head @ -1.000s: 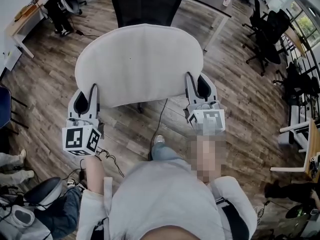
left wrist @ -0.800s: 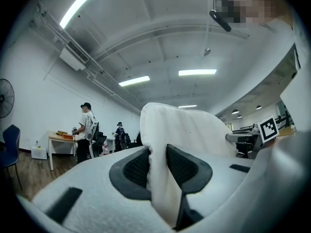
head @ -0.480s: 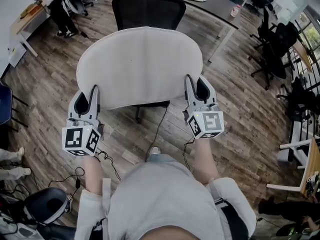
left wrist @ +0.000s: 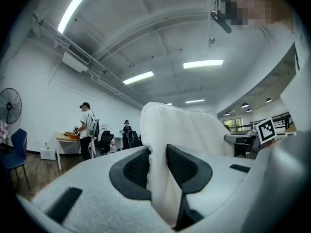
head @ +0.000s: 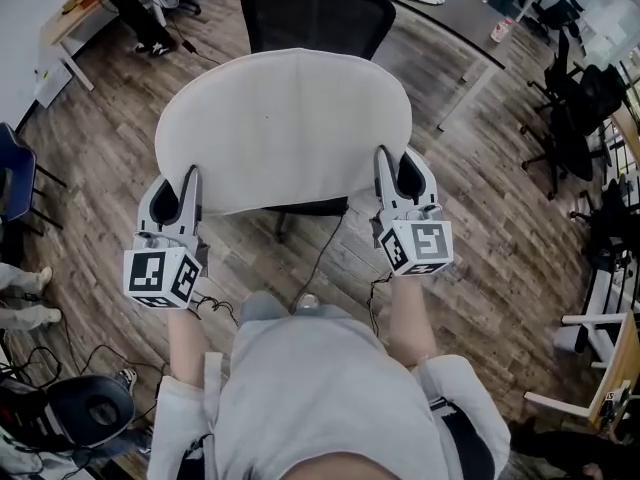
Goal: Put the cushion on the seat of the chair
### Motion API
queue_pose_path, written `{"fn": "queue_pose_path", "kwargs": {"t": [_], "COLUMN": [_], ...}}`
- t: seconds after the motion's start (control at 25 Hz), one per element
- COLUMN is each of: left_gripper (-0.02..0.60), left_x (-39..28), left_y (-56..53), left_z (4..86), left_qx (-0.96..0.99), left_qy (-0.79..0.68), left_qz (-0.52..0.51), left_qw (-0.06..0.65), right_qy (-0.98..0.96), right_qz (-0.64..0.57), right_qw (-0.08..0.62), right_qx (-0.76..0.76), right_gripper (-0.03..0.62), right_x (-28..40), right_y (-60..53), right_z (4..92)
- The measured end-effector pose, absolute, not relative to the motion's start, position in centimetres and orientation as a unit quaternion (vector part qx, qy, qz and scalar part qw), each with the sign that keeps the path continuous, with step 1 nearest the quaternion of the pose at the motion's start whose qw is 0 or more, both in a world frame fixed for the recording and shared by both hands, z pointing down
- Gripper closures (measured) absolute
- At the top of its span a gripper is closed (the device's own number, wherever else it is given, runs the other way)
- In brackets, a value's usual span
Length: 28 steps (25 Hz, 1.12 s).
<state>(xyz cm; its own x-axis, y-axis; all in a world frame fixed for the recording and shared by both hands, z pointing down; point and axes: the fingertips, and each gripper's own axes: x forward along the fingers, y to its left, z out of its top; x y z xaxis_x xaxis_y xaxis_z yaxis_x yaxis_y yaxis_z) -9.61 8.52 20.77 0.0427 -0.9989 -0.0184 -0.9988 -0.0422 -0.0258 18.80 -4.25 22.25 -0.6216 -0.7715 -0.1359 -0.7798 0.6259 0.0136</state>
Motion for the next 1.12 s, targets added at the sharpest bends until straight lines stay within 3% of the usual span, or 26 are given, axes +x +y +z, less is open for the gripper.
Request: {"fn": "queue_pose_path", "kwargs": {"t": [0.48,1.12], "left_gripper": [0.505,0.505], "left_x": [-11.8,-19.3], "left_y": [3.9,-10.1], "left_z": [21.4,23.4], "left_qx": [-0.732,-0.782], "left_qy": [0.681,0.623], "left_qz": [-0.004,-0.014], "left_qw": [0.011,-0.013], "right_qy": [0.893,0.856], "right_qz": [0.026,0.004], "right_qw": [0.054,0.028], "right_qx": [-0.447,-0.515], "right_gripper": [0.509,0.509], "right_x": [17.1,11.0], "right_y": [-7.8,-17.3], "right_z": [23.1,25.0]}}
